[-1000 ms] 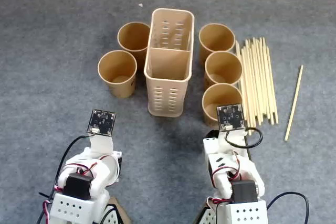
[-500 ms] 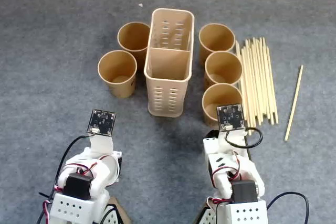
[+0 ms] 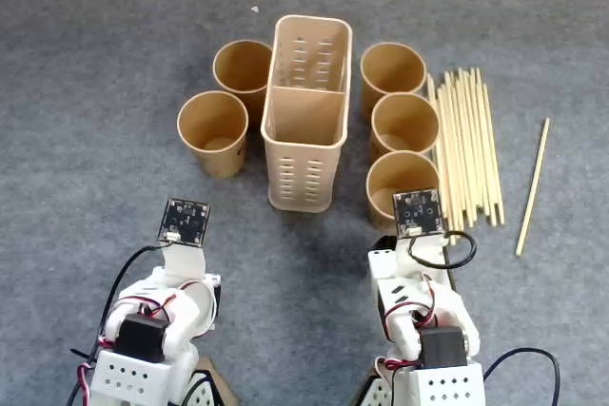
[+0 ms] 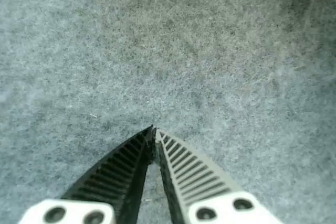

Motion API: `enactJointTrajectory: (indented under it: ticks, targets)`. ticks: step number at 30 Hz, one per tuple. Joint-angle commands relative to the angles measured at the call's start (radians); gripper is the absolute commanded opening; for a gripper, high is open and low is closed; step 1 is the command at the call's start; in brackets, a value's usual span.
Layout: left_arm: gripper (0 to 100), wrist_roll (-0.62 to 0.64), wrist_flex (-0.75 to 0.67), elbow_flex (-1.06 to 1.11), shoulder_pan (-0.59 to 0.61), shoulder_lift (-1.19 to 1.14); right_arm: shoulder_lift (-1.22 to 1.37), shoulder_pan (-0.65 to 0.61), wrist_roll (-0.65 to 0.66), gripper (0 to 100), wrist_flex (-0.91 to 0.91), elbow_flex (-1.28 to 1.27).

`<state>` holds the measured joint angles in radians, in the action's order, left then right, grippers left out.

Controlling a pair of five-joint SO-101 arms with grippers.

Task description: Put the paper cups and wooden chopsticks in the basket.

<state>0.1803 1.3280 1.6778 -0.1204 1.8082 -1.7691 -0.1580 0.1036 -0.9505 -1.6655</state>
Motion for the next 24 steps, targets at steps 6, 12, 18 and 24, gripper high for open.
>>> enactJointTrajectory:
  ticks: [6,12,18,24]
  targets:
    - [1,-0.006,0.006,0.018,0.004,0.007,-0.001,-0.008,0.008,3.0,-0.002,-0.127]
    - [1,-0.005,0.006,0.018,-0.062,0.007,-0.001,-0.008,0.008,3.0,-0.002,-0.127]
    - [1,-0.005,0.006,0.018,-0.154,0.007,-0.001,-0.008,0.008,3.0,-0.002,-0.127]
    - [1,-0.009,-0.017,0.018,-0.248,0.007,-0.001,-0.008,0.008,3.0,-0.002,-0.127]
